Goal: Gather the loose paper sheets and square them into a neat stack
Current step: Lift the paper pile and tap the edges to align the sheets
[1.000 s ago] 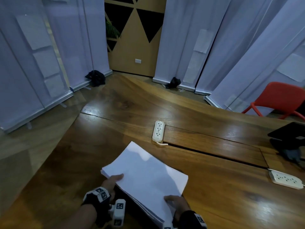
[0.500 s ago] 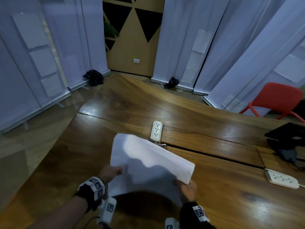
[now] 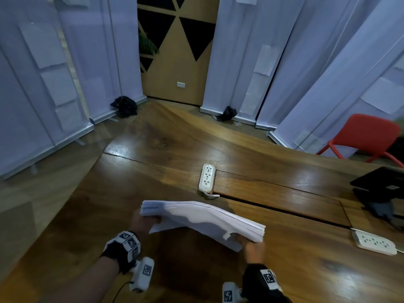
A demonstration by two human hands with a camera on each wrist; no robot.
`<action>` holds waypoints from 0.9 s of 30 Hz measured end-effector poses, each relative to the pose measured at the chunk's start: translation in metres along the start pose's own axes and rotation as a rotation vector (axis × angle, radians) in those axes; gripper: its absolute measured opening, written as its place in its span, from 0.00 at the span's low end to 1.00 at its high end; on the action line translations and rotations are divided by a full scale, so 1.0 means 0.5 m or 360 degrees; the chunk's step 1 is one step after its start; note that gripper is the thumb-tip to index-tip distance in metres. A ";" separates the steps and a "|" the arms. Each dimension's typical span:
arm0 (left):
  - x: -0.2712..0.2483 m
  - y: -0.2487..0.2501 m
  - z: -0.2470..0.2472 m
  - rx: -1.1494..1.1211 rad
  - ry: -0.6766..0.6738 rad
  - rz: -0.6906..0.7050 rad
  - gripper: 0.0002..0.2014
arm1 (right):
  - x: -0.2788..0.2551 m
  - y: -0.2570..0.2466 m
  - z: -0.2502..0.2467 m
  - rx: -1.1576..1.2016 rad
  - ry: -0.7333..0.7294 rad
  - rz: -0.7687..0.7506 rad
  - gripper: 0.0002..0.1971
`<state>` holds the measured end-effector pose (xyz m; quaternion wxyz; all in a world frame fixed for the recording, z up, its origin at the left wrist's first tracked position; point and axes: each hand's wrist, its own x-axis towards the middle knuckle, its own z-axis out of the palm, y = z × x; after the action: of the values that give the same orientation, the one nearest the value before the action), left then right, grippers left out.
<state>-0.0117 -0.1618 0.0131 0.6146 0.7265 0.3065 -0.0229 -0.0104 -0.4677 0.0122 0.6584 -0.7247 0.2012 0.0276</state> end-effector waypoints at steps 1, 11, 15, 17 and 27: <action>0.004 -0.006 0.001 0.0038 -0.0003 0.0018 0.23 | -0.009 -0.013 -0.002 0.0004 -0.0025 -0.0010 0.12; 0.018 0.022 0.022 -0.0132 0.0038 0.0172 0.17 | -0.015 -0.066 0.004 0.0295 0.0084 -0.0177 0.17; 0.020 0.023 0.025 -0.0222 0.0044 0.0162 0.12 | -0.028 -0.057 0.024 0.0356 0.0169 -0.0131 0.38; 0.025 0.018 0.023 -0.0231 0.0042 0.0141 0.13 | -0.029 -0.057 0.029 0.0397 0.0203 -0.0163 0.56; 0.020 0.020 0.020 -0.0183 0.0026 0.0142 0.12 | -0.018 -0.092 0.046 0.0395 0.0458 -0.0256 0.38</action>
<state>0.0044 -0.1672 0.0154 0.6531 0.7032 0.2797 0.0280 0.0018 -0.4408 0.0555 0.7072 -0.6482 0.2366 -0.1541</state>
